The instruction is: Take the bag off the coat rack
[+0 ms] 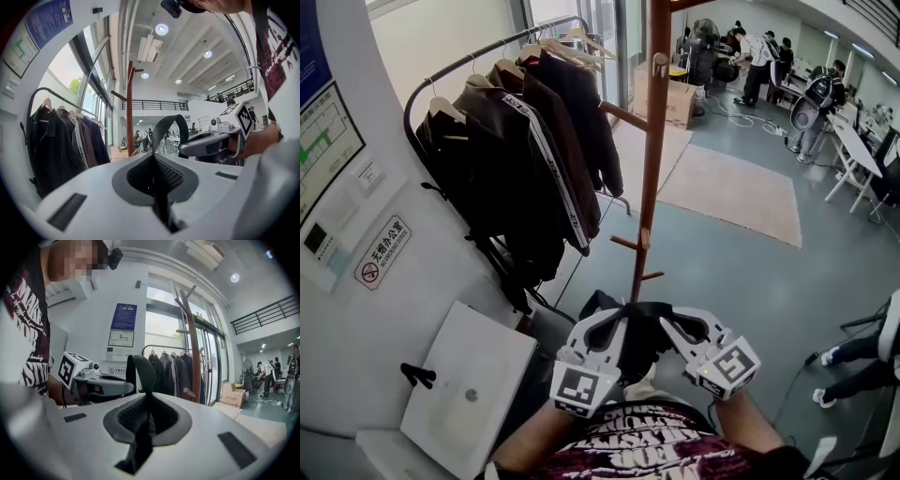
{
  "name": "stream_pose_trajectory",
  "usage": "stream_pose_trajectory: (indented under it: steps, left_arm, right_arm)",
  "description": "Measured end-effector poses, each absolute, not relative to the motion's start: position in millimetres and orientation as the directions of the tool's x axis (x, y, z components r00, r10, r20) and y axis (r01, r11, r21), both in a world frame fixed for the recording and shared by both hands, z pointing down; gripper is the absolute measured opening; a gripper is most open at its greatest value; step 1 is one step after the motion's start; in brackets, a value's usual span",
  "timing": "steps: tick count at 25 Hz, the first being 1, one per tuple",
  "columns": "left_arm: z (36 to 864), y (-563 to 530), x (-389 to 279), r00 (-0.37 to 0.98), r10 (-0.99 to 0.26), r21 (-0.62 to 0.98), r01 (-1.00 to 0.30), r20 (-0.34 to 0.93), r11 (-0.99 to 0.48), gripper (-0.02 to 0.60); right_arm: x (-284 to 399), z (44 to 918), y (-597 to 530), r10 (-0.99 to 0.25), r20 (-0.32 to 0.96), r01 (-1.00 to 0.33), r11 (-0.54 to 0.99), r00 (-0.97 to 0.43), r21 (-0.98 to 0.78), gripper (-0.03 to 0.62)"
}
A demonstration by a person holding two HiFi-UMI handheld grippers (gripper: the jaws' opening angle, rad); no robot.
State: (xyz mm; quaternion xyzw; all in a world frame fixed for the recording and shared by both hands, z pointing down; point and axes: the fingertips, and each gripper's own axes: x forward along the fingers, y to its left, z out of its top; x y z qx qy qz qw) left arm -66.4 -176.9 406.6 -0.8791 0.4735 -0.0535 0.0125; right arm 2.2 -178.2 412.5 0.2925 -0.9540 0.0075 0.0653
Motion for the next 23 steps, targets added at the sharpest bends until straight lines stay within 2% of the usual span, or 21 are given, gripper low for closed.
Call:
stream_pose_trajectory:
  steps: [23]
  left_arm:
    - [406.3, -166.4, -60.1, 0.582, -0.809, -0.09, -0.805, 0.079, -0.587, 0.008]
  right_arm:
    - [6.3, 411.4, -165.4, -0.593, 0.153, -0.597, 0.802, -0.791, 0.025, 0.032]
